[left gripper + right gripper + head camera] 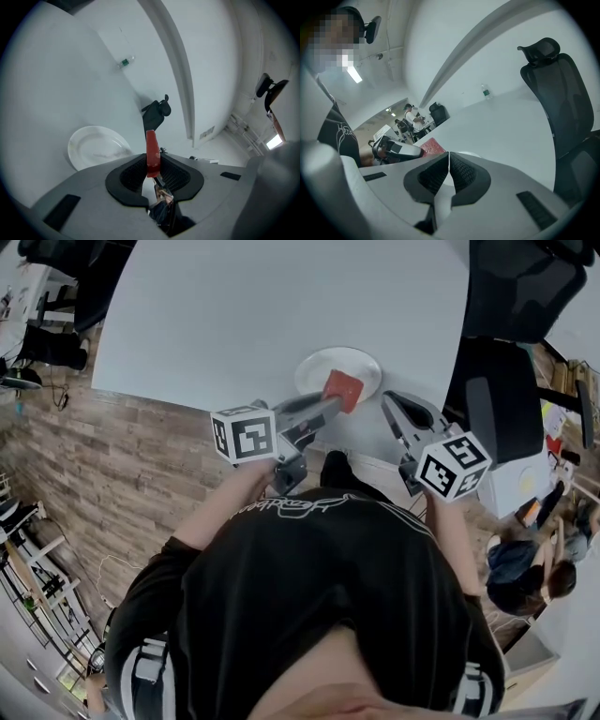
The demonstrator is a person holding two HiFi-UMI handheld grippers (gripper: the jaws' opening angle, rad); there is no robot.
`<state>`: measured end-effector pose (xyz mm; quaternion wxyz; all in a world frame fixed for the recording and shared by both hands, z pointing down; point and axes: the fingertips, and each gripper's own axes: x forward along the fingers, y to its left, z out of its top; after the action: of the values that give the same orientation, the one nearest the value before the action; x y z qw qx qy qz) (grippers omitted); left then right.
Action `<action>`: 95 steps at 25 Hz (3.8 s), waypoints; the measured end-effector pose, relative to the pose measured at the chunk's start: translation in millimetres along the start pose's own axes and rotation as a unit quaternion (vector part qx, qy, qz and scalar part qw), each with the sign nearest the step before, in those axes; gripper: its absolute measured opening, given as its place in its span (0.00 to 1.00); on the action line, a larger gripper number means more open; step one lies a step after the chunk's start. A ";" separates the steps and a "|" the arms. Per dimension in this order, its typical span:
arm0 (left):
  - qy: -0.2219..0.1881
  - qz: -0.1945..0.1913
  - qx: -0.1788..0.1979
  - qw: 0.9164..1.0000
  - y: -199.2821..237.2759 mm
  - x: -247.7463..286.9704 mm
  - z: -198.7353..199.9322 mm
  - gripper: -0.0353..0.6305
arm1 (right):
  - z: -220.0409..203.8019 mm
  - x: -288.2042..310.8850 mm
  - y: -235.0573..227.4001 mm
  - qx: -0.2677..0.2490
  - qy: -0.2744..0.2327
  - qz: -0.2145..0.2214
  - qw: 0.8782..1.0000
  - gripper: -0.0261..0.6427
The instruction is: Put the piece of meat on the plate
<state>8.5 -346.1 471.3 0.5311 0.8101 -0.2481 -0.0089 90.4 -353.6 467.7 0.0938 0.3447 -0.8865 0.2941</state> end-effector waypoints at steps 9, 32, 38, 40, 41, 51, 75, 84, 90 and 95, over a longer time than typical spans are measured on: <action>0.022 0.036 -0.005 0.999 28.6 17.2 -2.2 0.19 | -7.0 9.4 -21.3 0.012 0.016 -0.004 1.000 0.05; 0.054 0.117 0.001 0.992 74.6 42.9 -11.2 0.19 | -9.8 30.8 -45.1 0.028 0.049 0.033 0.998 0.05; 0.060 0.137 0.016 0.989 78.5 42.7 -11.7 0.19 | -3.4 40.4 -47.7 0.025 0.049 0.044 0.998 0.05; 0.066 0.153 0.035 0.985 79.4 35.0 -12.2 0.19 | -2.7 44.2 -40.0 0.021 0.048 0.047 0.998 0.05; 0.069 0.162 0.047 0.983 79.9 29.4 -12.3 0.20 | -2.7 46.6 -34.4 0.019 0.047 0.048 0.998 0.05; 0.085 0.226 0.127 0.962 85.2 15.6 -11.9 0.30 | 7.9 56.4 -21.0 0.011 0.041 0.060 0.997 0.05; 0.039 0.189 0.254 0.948 11.3 -19.9 18.6 0.25 | 21.9 24.2 8.3 -0.034 0.021 0.035 0.999 0.05; -0.002 0.104 0.284 0.953 -60.7 -77.3 16.3 0.07 | 38.7 -3.8 86.3 -0.068 -0.021 0.032 0.997 0.05; -0.033 0.064 0.328 0.942 -106.2 -126.9 11.7 0.06 | 40.1 -20.8 147.5 -0.101 -0.042 0.024 0.994 0.05; -0.046 0.043 0.336 0.940 -121.7 -167.6 -4.2 0.06 | 32.3 -36.2 200.7 -0.122 -0.061 0.015 0.990 0.05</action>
<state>-89.5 -235.5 326.1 0.2158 0.9288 -0.2950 0.0608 -15.1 -234.1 336.4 0.0766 0.3342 -0.9251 0.1633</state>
